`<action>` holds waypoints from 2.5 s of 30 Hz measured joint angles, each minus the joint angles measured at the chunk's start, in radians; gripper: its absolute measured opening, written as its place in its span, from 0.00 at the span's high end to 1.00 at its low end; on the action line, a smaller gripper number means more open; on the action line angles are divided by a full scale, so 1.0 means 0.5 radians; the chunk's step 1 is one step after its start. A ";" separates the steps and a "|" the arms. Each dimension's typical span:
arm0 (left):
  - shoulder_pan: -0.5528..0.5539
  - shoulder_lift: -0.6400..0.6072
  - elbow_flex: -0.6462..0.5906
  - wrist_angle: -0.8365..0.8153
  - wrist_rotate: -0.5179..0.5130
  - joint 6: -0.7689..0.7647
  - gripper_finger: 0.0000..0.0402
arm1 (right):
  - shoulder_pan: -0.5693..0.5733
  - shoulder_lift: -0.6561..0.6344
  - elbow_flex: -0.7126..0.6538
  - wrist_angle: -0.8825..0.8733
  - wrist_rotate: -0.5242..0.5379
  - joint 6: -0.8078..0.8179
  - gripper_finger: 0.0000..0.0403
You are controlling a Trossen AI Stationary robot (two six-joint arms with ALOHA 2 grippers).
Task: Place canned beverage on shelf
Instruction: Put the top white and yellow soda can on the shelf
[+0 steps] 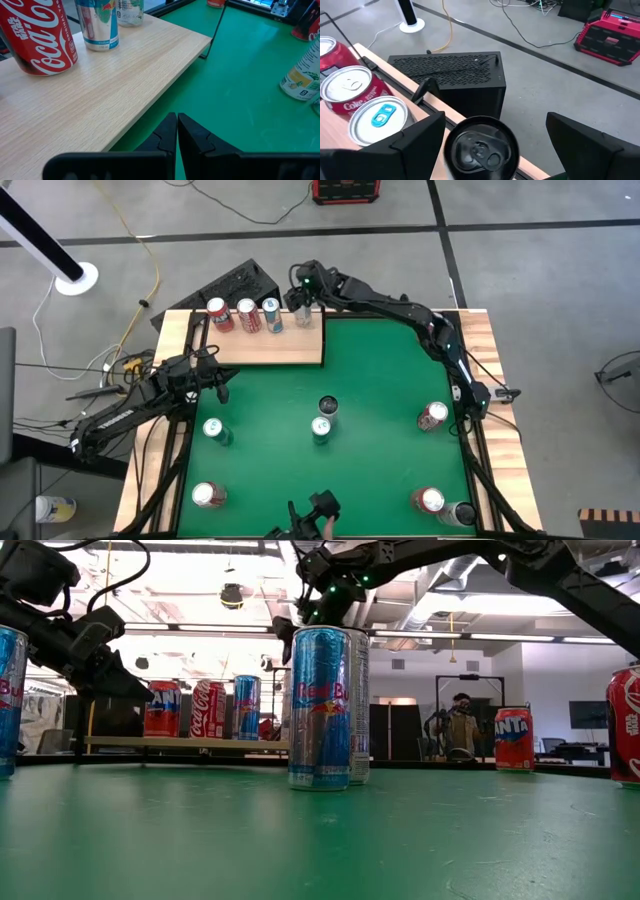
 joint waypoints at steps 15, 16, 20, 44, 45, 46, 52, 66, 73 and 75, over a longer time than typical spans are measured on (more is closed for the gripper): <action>-0.001 0.000 0.000 -0.001 0.000 0.000 1.00 | 0.029 -0.001 -0.021 0.093 0.040 0.080 0.08; 0.000 0.000 0.000 0.000 0.000 0.000 1.00 | 0.034 -0.002 -0.039 0.112 0.039 0.082 0.08; -0.001 0.000 0.000 0.000 0.000 0.000 1.00 | 0.048 -0.002 -0.119 0.163 0.041 0.144 0.08; 0.000 0.000 0.000 0.000 0.000 0.000 1.00 | 0.046 -0.002 -0.166 0.154 0.090 0.202 0.08; 0.000 0.000 0.000 0.000 0.000 0.000 1.00 | 0.048 -0.002 -0.166 0.155 0.090 0.202 0.08; 0.000 0.000 0.000 -0.001 0.001 0.000 1.00 | 0.048 -0.002 -0.166 0.156 0.089 0.202 0.08; 0.000 0.000 0.000 0.000 0.000 0.000 1.00 | 0.047 -0.002 -0.166 0.103 0.087 0.201 0.09; -0.001 0.000 0.000 0.000 0.000 0.000 1.00 | 0.045 -0.002 -0.166 0.071 -0.029 0.146 0.30; 0.000 0.000 0.000 0.000 0.000 0.000 1.00 | 0.040 -0.006 -0.164 0.078 -0.286 -0.081 0.31; 0.000 0.000 0.000 0.000 0.000 0.000 1.00 | 0.041 -0.007 -0.163 0.072 -0.356 -0.151 0.31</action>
